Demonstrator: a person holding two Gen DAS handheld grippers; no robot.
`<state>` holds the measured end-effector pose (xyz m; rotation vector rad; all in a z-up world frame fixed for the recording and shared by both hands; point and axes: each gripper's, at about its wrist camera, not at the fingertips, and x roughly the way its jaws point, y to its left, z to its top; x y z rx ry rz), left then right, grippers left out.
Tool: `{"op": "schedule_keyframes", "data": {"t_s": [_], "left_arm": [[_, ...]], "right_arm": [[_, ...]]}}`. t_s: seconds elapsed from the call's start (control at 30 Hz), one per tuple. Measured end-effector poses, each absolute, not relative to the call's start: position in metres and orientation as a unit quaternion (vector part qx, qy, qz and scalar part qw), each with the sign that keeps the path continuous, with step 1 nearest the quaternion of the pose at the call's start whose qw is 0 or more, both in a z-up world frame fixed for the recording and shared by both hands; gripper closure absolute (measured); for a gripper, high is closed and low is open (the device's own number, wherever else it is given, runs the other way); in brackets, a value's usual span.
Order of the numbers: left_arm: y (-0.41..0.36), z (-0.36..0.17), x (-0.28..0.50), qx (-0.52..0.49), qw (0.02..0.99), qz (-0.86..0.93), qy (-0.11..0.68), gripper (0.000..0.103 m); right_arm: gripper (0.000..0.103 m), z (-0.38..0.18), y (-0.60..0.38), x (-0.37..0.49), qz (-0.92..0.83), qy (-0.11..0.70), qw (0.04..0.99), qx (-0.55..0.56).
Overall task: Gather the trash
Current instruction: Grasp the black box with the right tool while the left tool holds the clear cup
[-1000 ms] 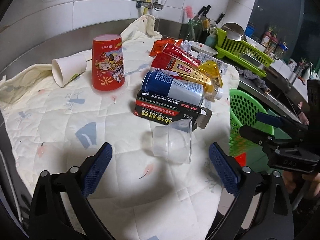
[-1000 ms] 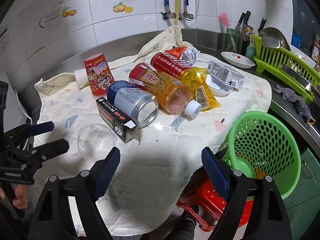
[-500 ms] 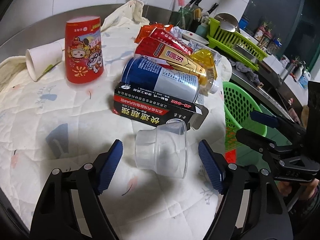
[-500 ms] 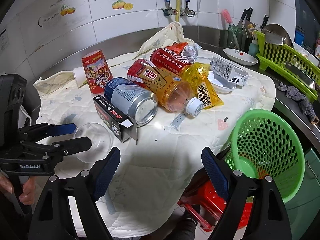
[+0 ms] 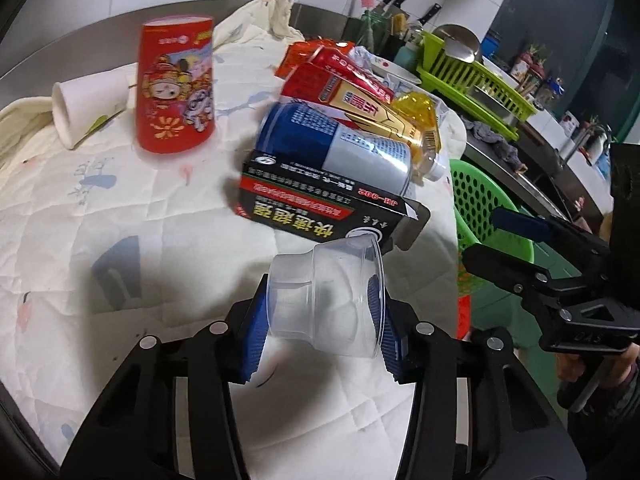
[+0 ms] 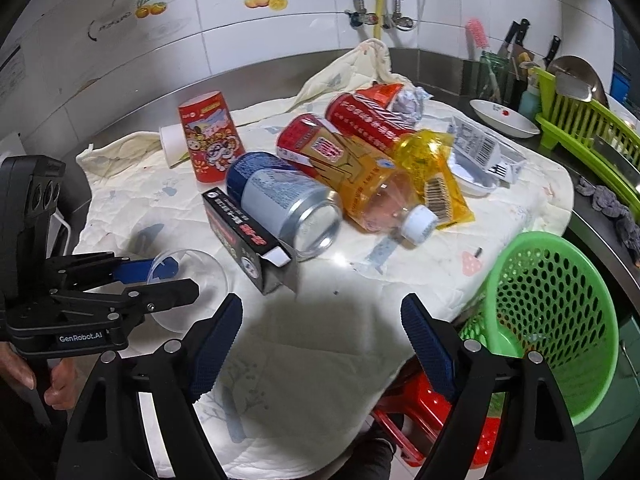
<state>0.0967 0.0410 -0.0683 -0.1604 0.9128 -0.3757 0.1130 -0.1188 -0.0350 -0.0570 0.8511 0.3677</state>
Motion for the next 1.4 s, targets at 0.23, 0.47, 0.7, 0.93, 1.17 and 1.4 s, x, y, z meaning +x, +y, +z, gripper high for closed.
{"op": "schedule_keyframes", "data": {"t_s": [0.23,0.47,0.7,0.93,1.17,1.4], "left_arm": [[0.063,-0.06,0.087,-0.077,0.887,-0.157,0.428,0.056],[0.09,-0.054,0.083,-0.095,0.893,-0.128,0.421,0.056],[0.104,-0.056,0.084,-0.103,0.894,-0.109,0.421,0.056],[0.111,-0.06,0.085,-0.109,0.894,-0.101,0.424,0.056],[0.125,-0.061,0.085,-0.12,0.894,-0.088,0.422,0.056],[0.133,-0.062,0.085,-0.126,0.894,-0.081,0.421,0.056]], "right_arm": [[0.026,-0.039,-0.1,0.13,0.21,0.419,0.883,-0.029],[0.027,-0.055,-0.083,0.153,0.232,0.439,0.868,-0.025],[0.027,-0.064,-0.065,0.149,0.262,0.447,0.855,-0.034],[0.027,-0.064,-0.047,0.132,0.296,0.444,0.844,-0.055],[0.027,-0.052,-0.034,0.129,0.314,0.426,0.846,-0.065],[0.036,-0.058,-0.016,0.16,0.307,0.433,0.844,-0.078]]}}
